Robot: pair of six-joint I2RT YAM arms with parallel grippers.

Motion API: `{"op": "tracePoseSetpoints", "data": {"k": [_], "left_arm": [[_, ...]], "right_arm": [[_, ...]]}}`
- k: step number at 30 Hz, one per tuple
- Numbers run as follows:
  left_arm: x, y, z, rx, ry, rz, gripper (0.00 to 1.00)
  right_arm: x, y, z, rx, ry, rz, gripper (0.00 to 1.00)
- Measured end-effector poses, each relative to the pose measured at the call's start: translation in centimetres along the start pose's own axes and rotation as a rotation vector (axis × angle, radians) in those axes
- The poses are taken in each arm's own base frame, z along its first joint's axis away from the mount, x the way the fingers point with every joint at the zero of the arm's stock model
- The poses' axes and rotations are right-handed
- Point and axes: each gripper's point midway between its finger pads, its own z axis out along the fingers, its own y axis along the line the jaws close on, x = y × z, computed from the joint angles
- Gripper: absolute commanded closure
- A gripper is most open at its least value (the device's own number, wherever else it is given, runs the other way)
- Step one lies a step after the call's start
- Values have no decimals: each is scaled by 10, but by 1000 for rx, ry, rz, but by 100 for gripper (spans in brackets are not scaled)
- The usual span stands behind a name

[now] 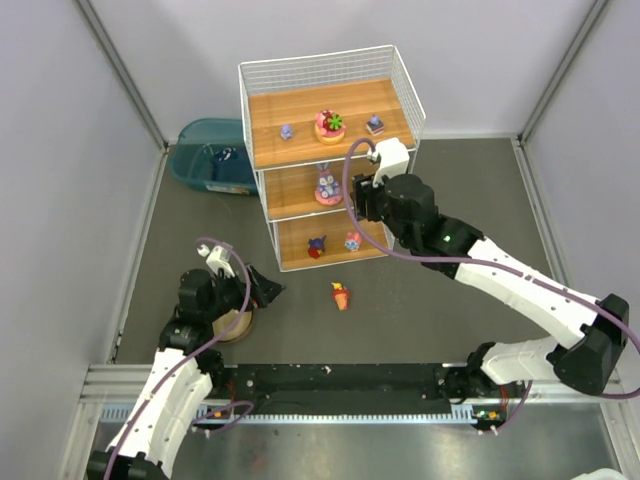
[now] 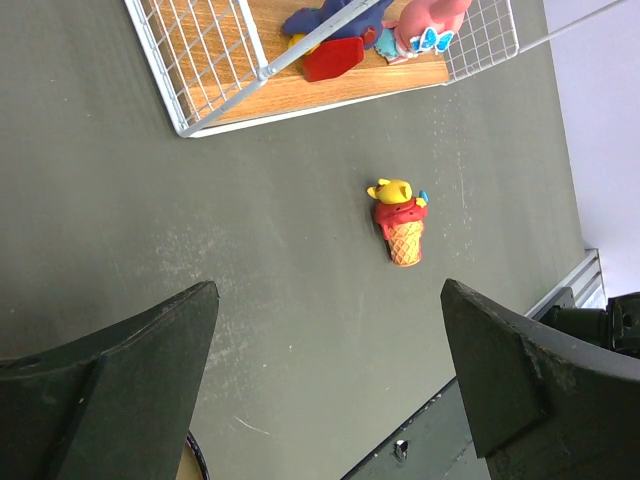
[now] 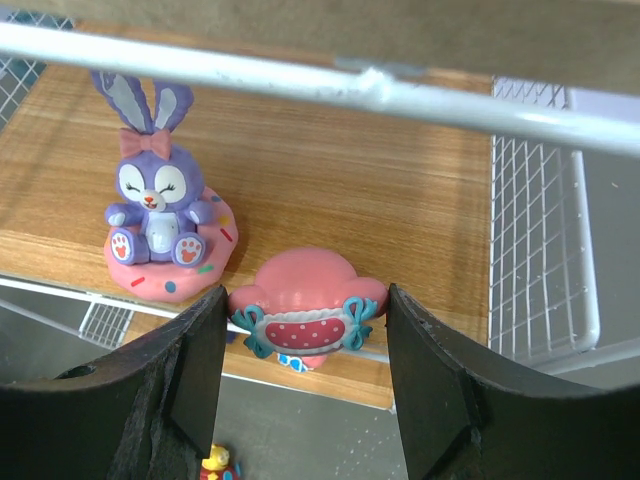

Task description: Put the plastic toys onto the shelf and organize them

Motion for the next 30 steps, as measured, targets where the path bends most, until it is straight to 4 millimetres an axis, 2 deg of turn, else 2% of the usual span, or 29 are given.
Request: {"op": "tracePoseSetpoints", "data": {"k": [4,20,26,30], "left_arm": [[0,0,0,0,0,0,1],[0,1,0,-3,-2,0,1],[-1,1,0,-3,-2,0,1],[-1,1,0,-3,-2,0,1]], "right_arm": [[4,2,4,-1,9,-4,100],[-5,-6,10,21,-23,44,100],[0,-5,15,24,-12,58,100],[0,-5,15,25,-13,69,94]]}}
